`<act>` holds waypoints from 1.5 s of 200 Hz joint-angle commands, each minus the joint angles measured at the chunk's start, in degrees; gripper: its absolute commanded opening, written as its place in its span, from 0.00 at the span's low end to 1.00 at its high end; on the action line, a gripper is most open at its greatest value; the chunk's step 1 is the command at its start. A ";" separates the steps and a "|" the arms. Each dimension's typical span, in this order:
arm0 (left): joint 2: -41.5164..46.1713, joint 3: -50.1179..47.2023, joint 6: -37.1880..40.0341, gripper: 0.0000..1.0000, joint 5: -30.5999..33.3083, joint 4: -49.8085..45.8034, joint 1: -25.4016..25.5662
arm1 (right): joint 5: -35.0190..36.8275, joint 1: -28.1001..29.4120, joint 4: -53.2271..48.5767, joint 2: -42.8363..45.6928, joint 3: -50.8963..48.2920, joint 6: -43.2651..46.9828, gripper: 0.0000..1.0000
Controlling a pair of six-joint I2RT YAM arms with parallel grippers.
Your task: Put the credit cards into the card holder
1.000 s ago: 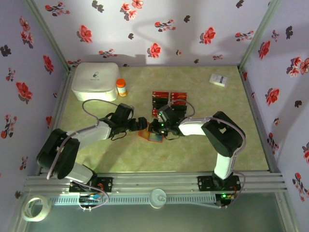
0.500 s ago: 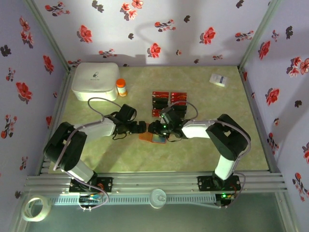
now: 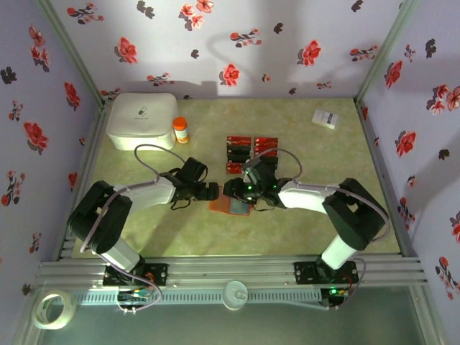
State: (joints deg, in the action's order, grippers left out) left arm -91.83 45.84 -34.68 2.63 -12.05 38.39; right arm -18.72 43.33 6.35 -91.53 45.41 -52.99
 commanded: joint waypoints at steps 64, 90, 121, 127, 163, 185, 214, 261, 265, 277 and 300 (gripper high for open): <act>-4.31 -2.40 0.69 1.00 2.50 -4.07 1.31 | 14.85 -7.30 -35.68 -0.68 25.51 34.11 0.45; -4.65 -2.33 0.41 1.00 2.60 -3.69 1.34 | 16.39 -7.21 -42.16 -4.98 32.15 43.65 0.45; -5.18 -1.79 0.62 1.00 2.59 -3.93 1.42 | 19.38 -5.54 -46.56 -9.96 36.54 51.80 0.44; -5.21 -1.72 0.58 1.00 2.56 -3.98 1.51 | 20.33 -4.98 -47.00 -10.85 37.02 53.07 0.44; -5.48 -1.38 0.66 1.00 2.60 -4.23 1.51 | 24.58 -2.00 -49.08 -16.39 41.14 59.29 0.43; -5.59 -1.28 0.71 1.00 2.56 -4.37 1.55 | 26.99 -1.16 -50.49 -19.60 44.35 61.85 0.42; -5.95 -1.20 0.58 1.00 2.55 -4.25 1.60 | 28.44 -0.88 -51.50 -22.38 48.08 64.09 0.41; -6.34 -1.02 0.66 1.00 2.52 -4.29 1.85 | 29.93 -0.88 -53.87 -27.55 53.21 66.65 0.39; -6.34 -0.93 0.66 1.00 2.51 -4.29 1.83 | 29.98 -0.89 -54.11 -27.86 53.49 66.77 0.39; -6.36 -0.92 0.70 1.00 2.47 -4.32 1.82 | 30.45 -0.88 -54.46 -28.93 54.06 67.22 0.39; -6.32 -0.93 0.67 1.00 2.45 -4.38 1.80 | 31.44 -0.93 -54.62 -30.09 54.51 67.82 0.38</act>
State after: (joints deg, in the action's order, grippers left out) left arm -93.67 47.18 -34.06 6.96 -13.39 40.51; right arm 10.37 42.48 -45.32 -119.83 98.10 12.49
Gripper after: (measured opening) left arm 0.998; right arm 0.383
